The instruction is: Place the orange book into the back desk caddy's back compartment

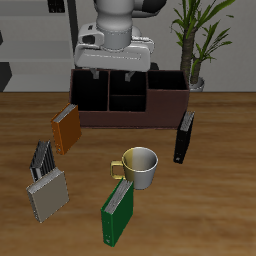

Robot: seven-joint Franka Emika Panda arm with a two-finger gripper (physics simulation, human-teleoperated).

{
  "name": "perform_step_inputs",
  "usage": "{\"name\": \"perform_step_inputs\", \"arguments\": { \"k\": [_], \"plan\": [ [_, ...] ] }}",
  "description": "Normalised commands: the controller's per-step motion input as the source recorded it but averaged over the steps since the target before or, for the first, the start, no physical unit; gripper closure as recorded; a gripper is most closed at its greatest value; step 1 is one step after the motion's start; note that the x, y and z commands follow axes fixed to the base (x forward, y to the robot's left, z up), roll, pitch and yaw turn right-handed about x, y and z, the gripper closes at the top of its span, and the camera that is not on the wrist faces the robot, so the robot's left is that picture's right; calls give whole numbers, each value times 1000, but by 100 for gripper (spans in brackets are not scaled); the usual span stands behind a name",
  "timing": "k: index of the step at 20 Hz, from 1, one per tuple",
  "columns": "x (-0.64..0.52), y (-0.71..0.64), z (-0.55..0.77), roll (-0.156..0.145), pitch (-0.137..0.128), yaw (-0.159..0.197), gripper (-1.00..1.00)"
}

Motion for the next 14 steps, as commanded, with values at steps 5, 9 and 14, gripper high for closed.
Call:
{"name": "perform_step_inputs", "arguments": {
  "k": [5,9,14],
  "plan": [
    [-120,-215,-49,12,-30,20,-100],
    [-102,-505,-125,-38,-32,42,-100],
    [-108,-439,-107,-38,-17,-5,-100]
  ]
}}
